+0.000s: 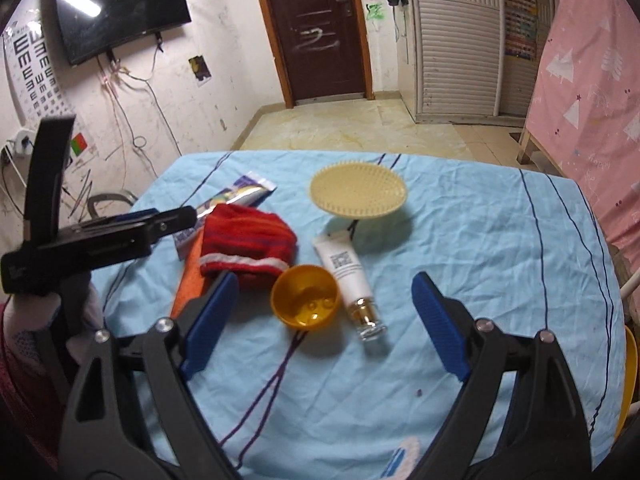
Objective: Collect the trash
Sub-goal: 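Grasp the blue-white toothpaste box upright with the left gripper, then close the right gripper around the orange cup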
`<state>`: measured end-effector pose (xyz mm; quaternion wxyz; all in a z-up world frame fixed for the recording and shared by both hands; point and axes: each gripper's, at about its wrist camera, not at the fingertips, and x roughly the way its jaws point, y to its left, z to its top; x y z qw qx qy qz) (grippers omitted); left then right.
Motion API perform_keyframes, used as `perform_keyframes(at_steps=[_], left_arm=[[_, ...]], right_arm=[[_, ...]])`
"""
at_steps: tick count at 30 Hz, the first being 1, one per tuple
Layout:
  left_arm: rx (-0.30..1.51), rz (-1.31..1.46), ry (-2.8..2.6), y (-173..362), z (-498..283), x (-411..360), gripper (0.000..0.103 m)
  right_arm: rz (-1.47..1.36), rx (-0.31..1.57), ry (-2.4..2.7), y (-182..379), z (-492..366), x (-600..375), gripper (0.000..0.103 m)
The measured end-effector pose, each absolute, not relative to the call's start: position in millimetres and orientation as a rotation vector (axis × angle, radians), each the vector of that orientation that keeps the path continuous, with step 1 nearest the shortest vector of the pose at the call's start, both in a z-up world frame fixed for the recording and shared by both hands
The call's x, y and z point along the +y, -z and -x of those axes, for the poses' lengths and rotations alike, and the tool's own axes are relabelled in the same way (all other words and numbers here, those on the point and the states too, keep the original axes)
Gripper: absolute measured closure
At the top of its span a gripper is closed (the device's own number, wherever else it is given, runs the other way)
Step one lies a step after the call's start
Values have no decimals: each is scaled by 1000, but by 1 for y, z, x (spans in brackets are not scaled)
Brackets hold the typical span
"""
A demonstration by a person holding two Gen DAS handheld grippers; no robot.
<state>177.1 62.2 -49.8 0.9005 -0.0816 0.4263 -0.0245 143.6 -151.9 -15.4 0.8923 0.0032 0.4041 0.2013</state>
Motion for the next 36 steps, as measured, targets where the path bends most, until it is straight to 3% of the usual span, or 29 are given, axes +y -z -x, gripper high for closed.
perform_keyframes(at_steps=[4, 6, 8, 14, 19, 25, 31, 32, 36], left_arm=[[884, 163, 73, 55, -183, 59, 40], [877, 165, 90, 54, -185, 58, 52], [880, 152, 87, 55, -185, 56, 75], [881, 147, 113, 58, -184, 52, 94], [847, 204, 118, 53, -181, 62, 99], [786, 255, 101, 41, -173, 75, 100], [767, 267, 107, 36, -167, 73, 100], [767, 268, 111, 35, -166, 73, 100], [770, 277, 120, 34, -164, 75, 100]], right_arm=[[31, 847, -420, 20, -144, -144, 18], [71, 853, -421, 23, -144, -136, 18], [96, 853, -423, 24, -143, -132, 18], [114, 867, -424, 33, -146, -125, 18], [114, 870, -421, 34, -150, -124, 19], [127, 873, -409, 36, -154, -122, 33], [136, 886, -404, 39, -157, -121, 41], [143, 885, -404, 39, -157, -120, 46], [168, 875, -400, 39, -154, -117, 47]])
